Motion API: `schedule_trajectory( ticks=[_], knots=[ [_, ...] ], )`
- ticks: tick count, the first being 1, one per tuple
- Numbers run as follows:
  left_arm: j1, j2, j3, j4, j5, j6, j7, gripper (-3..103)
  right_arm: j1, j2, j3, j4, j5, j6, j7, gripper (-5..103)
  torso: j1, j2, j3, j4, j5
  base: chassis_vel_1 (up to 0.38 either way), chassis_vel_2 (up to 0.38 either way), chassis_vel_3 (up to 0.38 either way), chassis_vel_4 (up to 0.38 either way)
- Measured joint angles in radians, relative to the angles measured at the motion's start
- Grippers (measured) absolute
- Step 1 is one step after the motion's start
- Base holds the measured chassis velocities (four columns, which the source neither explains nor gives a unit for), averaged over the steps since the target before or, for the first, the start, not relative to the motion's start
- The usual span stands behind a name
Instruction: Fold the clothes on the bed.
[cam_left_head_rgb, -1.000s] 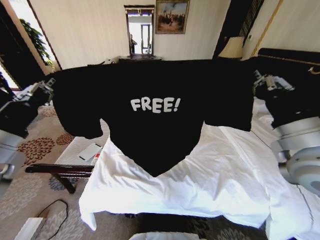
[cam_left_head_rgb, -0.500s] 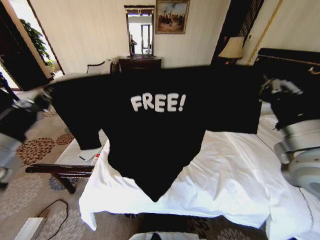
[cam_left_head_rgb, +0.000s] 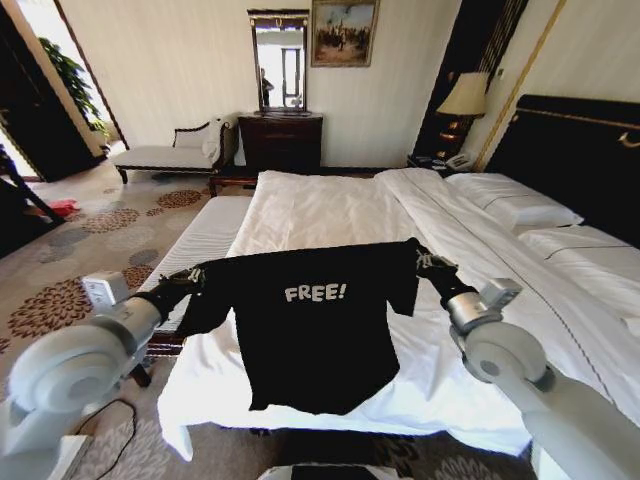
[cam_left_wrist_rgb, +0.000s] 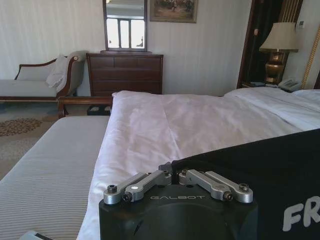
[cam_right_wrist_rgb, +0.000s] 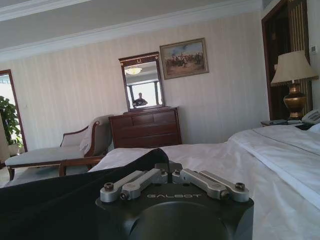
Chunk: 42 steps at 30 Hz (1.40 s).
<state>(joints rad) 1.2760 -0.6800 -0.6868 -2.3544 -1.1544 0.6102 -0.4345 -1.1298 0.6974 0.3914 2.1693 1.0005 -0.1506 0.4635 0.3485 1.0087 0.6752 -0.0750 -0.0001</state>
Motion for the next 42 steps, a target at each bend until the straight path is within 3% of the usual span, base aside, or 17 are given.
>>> schedule_trajectory(
  ticks=[1,4,10,12,14,16,18,20,23,31,42],
  knots=[
    [0.0,0.0,0.0,0.0,0.0,0.0,0.0,1,0.0,0.0,0.0,0.0,0.0,0.0,0.0,0,0.0,0.0,0.0,0.0,0.0,0.0,0.0,0.0,0.0],
    [-0.135,-0.032,0.154,0.126,0.051,-0.013,0.004,1,0.116,0.049,-0.117,-0.144,-0.032,0.028,-0.024,0,0.0,0.0,0.0,-0.0001,-0.0003,0.0,0.0,0.0,0.0],
    [-0.324,-0.109,0.315,0.326,0.069,-0.033,-0.012,1,0.312,0.143,-0.272,-0.389,-0.072,0.066,-0.052,0,0.0,0.0,0.0,-0.0004,0.0002,0.0,0.0,0.0,0.0],
    [-0.341,-0.12,0.329,0.345,0.073,-0.036,-0.012,1,0.34,0.154,-0.288,-0.418,-0.076,0.07,-0.053,0,0.0,0.0,0.0,-0.0002,0.0002,0.0,0.0,0.0,0.0],
    [-0.444,-0.187,0.408,0.461,0.099,-0.053,-0.012,1,0.453,0.204,-0.36,-0.561,-0.092,0.093,-0.063,0,0.0,0.0,0.0,0.0004,0.0001,0.0,0.0,0.0,0.0],
    [-0.467,-0.202,0.425,0.488,0.103,-0.056,-0.013,1,0.474,0.214,-0.372,-0.591,-0.097,0.098,-0.067,0,0.0,0.0,0.0,0.0004,0.0,0.0,0.0,0.0,0.0],
    [-0.564,-0.269,0.501,0.619,0.126,-0.079,-0.014,1,0.55,0.262,-0.417,-0.721,-0.13,0.13,-0.09,0,0.0,0.0,0.0,-0.0004,-0.0001,0.0,0.0,0.0,0.0],
    [-0.594,-0.288,0.524,0.661,0.133,-0.086,-0.014,1,0.57,0.276,-0.429,-0.759,-0.145,0.143,-0.1,0,0.0,0.0,0.0,-0.0005,0.0001,0.0,0.0,0.0,0.0],
    [-0.711,-0.358,0.603,0.814,0.157,-0.111,-0.012,1,0.649,0.352,-0.473,-0.937,-0.209,0.199,-0.141,0,0.0,0.0,0.0,-0.0006,0.0003,0.0,0.0,0.0,0.0],
    [-0.874,-0.458,0.657,1.089,0.22,-0.169,0.004,1,0.757,0.515,-0.491,-1.234,-0.29,0.279,-0.193,0,0.0,0.0,0.0,0.0003,0.0001,0.0,0.0,0.0,0.0],
    [-0.896,-0.524,0.631,1.205,0.277,-0.2,0.022,1,0.832,0.586,-0.459,-1.391,-0.332,0.321,-0.21,0,0.0,0.0,0.0,-0.0003,0.0,0.0,0.0,0.0,0.0]
  ],
)
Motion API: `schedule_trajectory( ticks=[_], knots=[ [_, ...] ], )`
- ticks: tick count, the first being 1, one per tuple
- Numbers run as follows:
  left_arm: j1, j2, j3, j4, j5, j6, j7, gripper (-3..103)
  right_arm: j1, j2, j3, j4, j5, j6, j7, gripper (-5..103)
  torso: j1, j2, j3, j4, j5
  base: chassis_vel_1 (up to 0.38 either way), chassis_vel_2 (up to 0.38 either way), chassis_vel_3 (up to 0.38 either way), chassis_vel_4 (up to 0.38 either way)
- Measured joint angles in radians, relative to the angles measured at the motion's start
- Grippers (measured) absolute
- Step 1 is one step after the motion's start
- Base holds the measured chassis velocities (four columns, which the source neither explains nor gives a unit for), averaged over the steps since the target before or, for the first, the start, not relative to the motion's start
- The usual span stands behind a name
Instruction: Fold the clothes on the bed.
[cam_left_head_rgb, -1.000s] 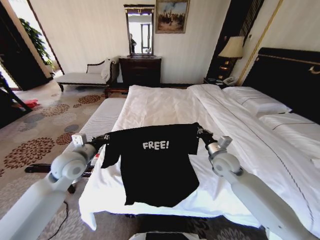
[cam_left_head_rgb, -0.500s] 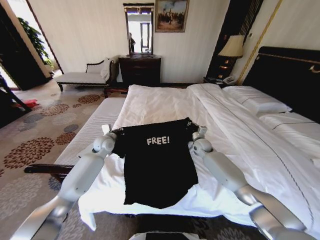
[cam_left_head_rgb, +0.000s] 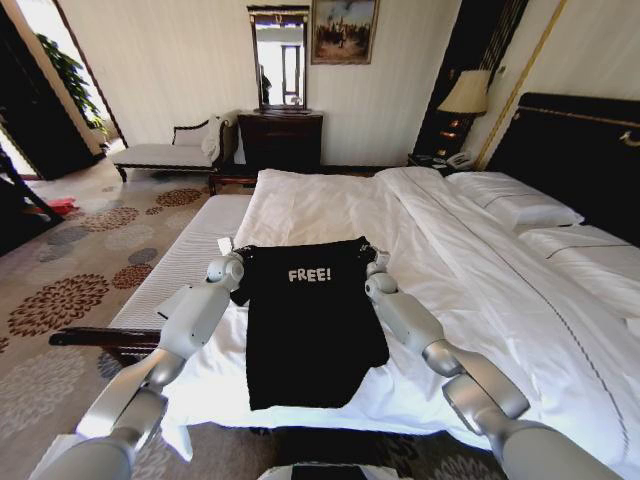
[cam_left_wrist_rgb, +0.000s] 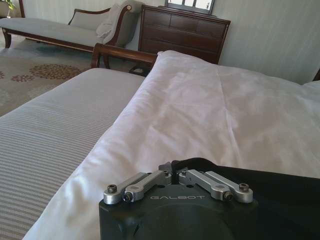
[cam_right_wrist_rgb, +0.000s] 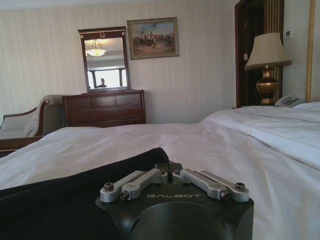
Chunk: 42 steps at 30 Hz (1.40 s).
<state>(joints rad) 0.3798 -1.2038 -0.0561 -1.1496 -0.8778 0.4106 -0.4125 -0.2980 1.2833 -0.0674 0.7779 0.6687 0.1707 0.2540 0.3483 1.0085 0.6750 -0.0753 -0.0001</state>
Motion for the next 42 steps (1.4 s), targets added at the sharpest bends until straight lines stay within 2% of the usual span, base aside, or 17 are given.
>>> schedule_trajectory(
  ticks=[5,8,11,14,16,17,19,21,24,26,27,28,30,31,33,36,42],
  knots=[
    [0.012,-0.016,-0.009,0.007,0.011,-0.009,0.0,2,0.007,0.004,0.008,-0.025,-0.032,0.007,-0.001,0,0.0,0.0,0.0,0.0002,0.0001,0.0,0.0,0.0,0.0],
    [0.014,-0.026,-0.017,0.011,0.011,-0.015,-0.005,18,0.011,0.012,0.022,-0.051,-0.061,0.008,-0.001,0,0.0,0.0,0.0,0.0,0.0004,0.0,0.0,0.0,0.0],
    [0.011,-0.035,-0.02,0.024,0.01,-0.023,-0.007,23,0.02,0.021,0.026,-0.075,-0.08,0.008,-0.001,-3,0.0,0.0,0.0,0.0002,0.0002,0.0,0.0,0.0,0.0],
    [-0.017,-0.081,-0.046,0.086,0.015,-0.05,-0.022,39,0.068,0.05,0.062,-0.17,-0.12,0.014,-0.01,12,0.0,0.0,0.0,0.0002,0.0,0.0,0.0,0.0,0.0],
    [-0.021,-0.086,-0.051,0.093,0.016,-0.051,-0.024,39,0.077,0.055,0.069,-0.183,-0.123,0.016,-0.009,17,0.0,0.0,0.0,-0.0001,-0.0001,0.0,0.0,0.0,0.0],
    [-0.032,-0.091,-0.061,0.105,0.015,-0.054,-0.026,44,0.1,0.063,0.084,-0.212,-0.125,0.016,-0.002,22,0.0,0.0,0.0,-0.0007,0.0,0.0,0.0,0.0,0.0],
    [-0.037,-0.078,-0.07,0.109,0.011,-0.054,-0.027,56,0.129,0.066,0.088,-0.243,-0.135,0.011,0.006,33,0.0,0.0,0.0,-0.0005,0.0001,0.0,0.0,0.0,0.0],
    [-0.037,-0.071,-0.073,0.109,0.01,-0.054,-0.028,61,0.134,0.066,0.088,-0.249,-0.139,0.01,0.008,33,0.0,0.0,0.0,-0.0004,0.0001,0.0,0.0,0.0,0.0],
    [-0.018,-0.02,-0.086,0.085,-0.002,-0.053,-0.028,77,0.149,0.062,0.091,-0.255,-0.15,-0.014,0.049,50,0.0,0.0,0.0,0.0005,0.0,0.0,0.0,0.0,0.0],
    [-0.011,-0.011,-0.09,0.078,-0.005,-0.051,-0.028,77,0.148,0.059,0.091,-0.249,-0.15,-0.017,0.055,50,0.0,0.0,0.0,0.0006,0.0,0.0,0.0,0.0,0.0],
    [0.003,0.008,-0.104,0.058,-0.019,-0.045,-0.032,82,0.139,0.049,0.089,-0.221,-0.15,-0.023,0.063,61,0.0,0.0,0.0,0.0009,-0.0004,0.0,0.0,0.0,0.0],
    [0.012,0.019,-0.117,0.039,-0.037,-0.037,-0.038,88,0.124,0.039,0.088,-0.19,-0.15,-0.028,0.067,61,0.0,0.0,0.0,0.0008,-0.0004,0.0,0.0,0.0,0.0],
    [0.034,0.053,-0.135,-0.021,-0.107,-0.015,-0.044,97,0.074,0.012,0.087,-0.092,-0.134,-0.045,0.083,71,0.0,0.0,0.0,0.0005,0.0003,0.0,0.0,0.0,0.0],
    [0.034,0.053,-0.135,-0.021,-0.107,-0.015,-0.044,97,0.074,0.012,0.087,-0.092,-0.134,-0.045,0.083,71,0.0,0.0,0.0,0.0005,0.0003,0.0,0.0,0.0,0.0],
    [0.066,0.09,-0.129,-0.109,-0.168,0.004,-0.023,99,0.015,-0.016,0.092,0.014,-0.107,-0.064,0.108,82,0.0,0.0,0.0,0.0,0.0003,0.0,0.0,0.0,0.0],
    [0.128,0.14,-0.062,-0.274,-0.225,0.068,0.002,100,-0.08,-0.062,0.12,0.163,-0.079,-0.088,0.144,93,0.0,0.0,0.0,0.0004,0.0004,0.0,0.0,0.0,0.0],
    [0.153,0.134,0.069,-0.321,-0.168,0.104,-0.002,100,-0.158,-0.113,0.155,0.286,-0.053,-0.117,0.193,100,0.0,0.0,0.0,-0.0006,0.0003,0.0,0.0,0.0,0.0]
  ],
)
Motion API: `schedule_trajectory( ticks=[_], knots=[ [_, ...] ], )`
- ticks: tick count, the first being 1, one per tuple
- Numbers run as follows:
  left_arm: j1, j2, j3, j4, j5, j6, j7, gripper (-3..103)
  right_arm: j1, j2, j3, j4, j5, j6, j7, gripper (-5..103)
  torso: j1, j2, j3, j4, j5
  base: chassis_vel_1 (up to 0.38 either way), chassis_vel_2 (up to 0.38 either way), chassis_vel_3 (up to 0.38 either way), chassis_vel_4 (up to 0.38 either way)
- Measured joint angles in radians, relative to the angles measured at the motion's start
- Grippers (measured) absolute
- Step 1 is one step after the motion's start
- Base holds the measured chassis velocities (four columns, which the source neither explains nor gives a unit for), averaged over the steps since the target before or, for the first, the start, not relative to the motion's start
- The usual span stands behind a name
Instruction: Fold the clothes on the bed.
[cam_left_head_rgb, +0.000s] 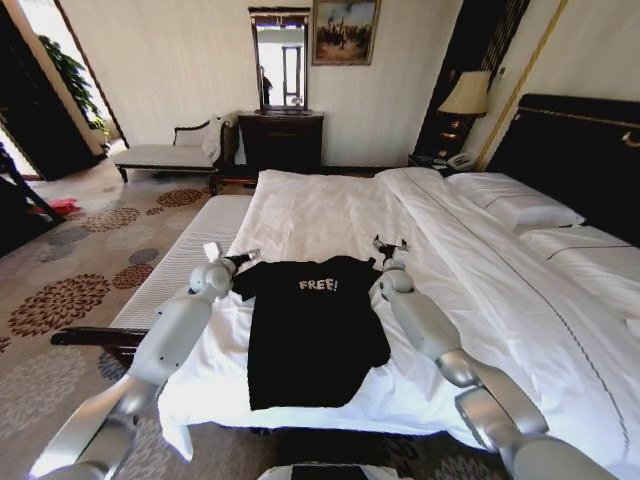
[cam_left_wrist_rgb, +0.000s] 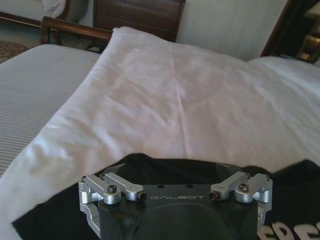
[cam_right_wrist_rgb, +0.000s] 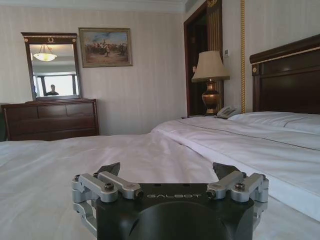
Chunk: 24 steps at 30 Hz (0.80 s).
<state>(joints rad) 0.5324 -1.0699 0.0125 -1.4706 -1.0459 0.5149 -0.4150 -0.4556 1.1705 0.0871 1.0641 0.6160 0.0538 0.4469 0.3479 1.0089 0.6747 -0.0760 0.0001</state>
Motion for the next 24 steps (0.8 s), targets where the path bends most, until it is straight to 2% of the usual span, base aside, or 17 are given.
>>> schedule_trajectory(
  ticks=[3,4,8,15,19,24],
  knots=[
    [-0.033,-0.041,0.079,0.078,0.062,-0.007,0.0,100,-0.034,-0.022,0.011,0.056,0.01,-0.013,0.017,100,0.0,0.0,0.0,0.0007,0.0002,0.0,0.0,0.0,0.0],
    [-0.033,-0.041,0.079,0.078,0.062,-0.007,0.0,100,-0.034,-0.022,0.011,0.056,0.01,-0.013,0.017,100,0.0,0.0,0.0,0.0007,0.0002,0.0,0.0,0.0,0.0],
    [-0.108,-0.101,0.154,0.231,0.133,-0.033,0.017,100,-0.054,-0.03,0.022,0.089,0.019,-0.024,0.033,100,0.0,0.0,0.0,0.0005,-0.0001,0.0,0.0,0.0,0.0],
    [-0.188,-0.167,0.214,0.357,0.153,-0.044,0.033,100,-0.058,-0.025,0.02,0.118,0.031,-0.034,0.039,100,0.001,0.0,0.0,0.0012,-0.0001,0.0,0.0,0.0,0.0],
    [-0.224,-0.198,0.259,0.405,0.154,-0.023,0.034,100,-0.062,-0.042,0.025,0.136,0.043,-0.04,0.04,100,0.0,0.0,0.0,0.0004,0.0,0.0,0.0,0.0,0.0],
    [-0.248,-0.222,0.265,0.428,0.136,0.03,0.034,100,-0.065,-0.057,0.029,0.141,0.05,-0.043,0.039,100,0.0,0.0,0.0,0.0004,0.0001,0.0,0.0,0.0,0.0]
  ],
)
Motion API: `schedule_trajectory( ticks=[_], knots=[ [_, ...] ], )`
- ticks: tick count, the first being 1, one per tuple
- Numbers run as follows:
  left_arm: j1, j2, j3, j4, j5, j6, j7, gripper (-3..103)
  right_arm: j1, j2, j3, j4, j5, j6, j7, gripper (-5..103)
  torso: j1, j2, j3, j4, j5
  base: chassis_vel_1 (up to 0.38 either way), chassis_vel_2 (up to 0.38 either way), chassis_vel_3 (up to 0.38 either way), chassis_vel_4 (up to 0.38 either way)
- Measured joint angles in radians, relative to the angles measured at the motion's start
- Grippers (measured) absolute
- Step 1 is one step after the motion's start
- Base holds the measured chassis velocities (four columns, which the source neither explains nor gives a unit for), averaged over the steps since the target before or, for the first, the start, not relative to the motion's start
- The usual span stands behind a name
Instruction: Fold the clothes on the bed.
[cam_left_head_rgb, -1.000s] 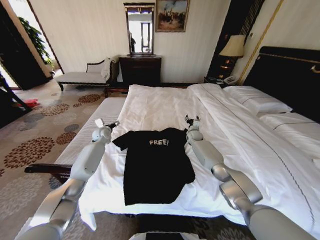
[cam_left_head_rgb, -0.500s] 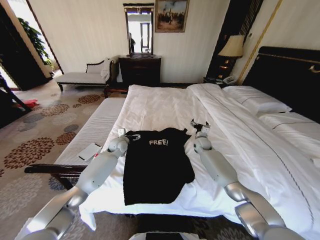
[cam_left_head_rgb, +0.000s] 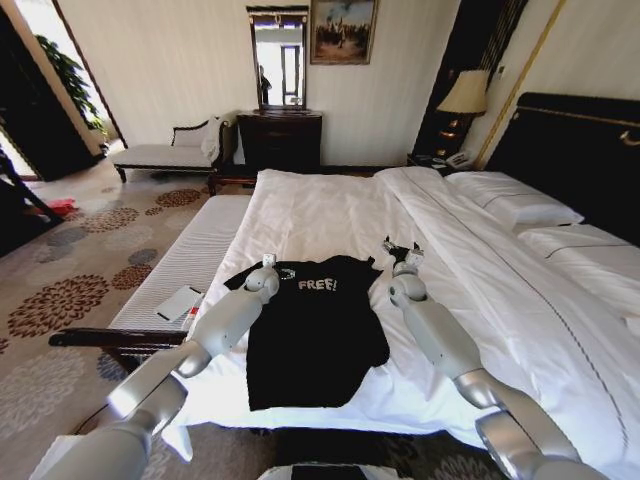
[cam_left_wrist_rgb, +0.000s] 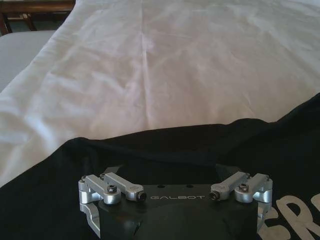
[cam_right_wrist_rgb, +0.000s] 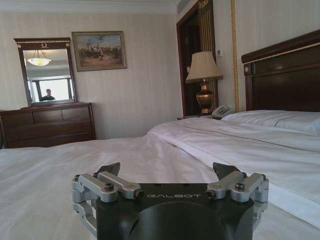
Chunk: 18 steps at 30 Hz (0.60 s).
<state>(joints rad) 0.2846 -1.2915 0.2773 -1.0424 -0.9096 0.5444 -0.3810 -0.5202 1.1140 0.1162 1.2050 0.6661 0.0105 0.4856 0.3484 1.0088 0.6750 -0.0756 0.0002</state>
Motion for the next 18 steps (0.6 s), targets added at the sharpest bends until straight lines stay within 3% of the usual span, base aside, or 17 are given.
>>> schedule_trajectory(
  ticks=[1,5,10,17,18],
  knots=[
    [-0.009,-0.007,0.004,0.015,-0.011,0.036,-0.004,100,-0.001,-0.001,0.002,0.0,0.001,0.0,-0.001,100,0.0,0.0,0.0,0.0004,-0.0001,0.0,0.0,0.0,0.0],
    [-0.025,-0.03,0.003,0.046,-0.039,0.085,-0.033,100,-0.007,-0.004,0.004,0.002,0.001,0.0,-0.002,100,0.0,0.0,0.0,0.0007,-0.0001,0.0,0.0,0.0,0.0],
    [-0.041,-0.054,0.0,0.093,-0.029,0.086,-0.037,100,-0.01,-0.007,0.004,0.004,0.001,-0.001,-0.003,100,0.0,0.0,0.0,0.0002,0.0,0.0,0.0,0.0,0.0],
    [-0.081,-0.114,-0.038,0.251,0.056,-0.022,0.027,100,-0.019,-0.003,0.0,0.023,0.001,-0.002,-0.003,100,0.0,0.0,0.0,0.0006,-0.0002,0.0,0.0,0.0,0.0],
    [-0.092,-0.126,-0.056,0.29,0.085,-0.065,0.047,100,-0.024,-0.005,0.001,0.029,0.001,-0.002,-0.003,100,0.0,0.0,0.0,0.0006,-0.0002,0.0,0.0,0.0,0.0]
  ],
)
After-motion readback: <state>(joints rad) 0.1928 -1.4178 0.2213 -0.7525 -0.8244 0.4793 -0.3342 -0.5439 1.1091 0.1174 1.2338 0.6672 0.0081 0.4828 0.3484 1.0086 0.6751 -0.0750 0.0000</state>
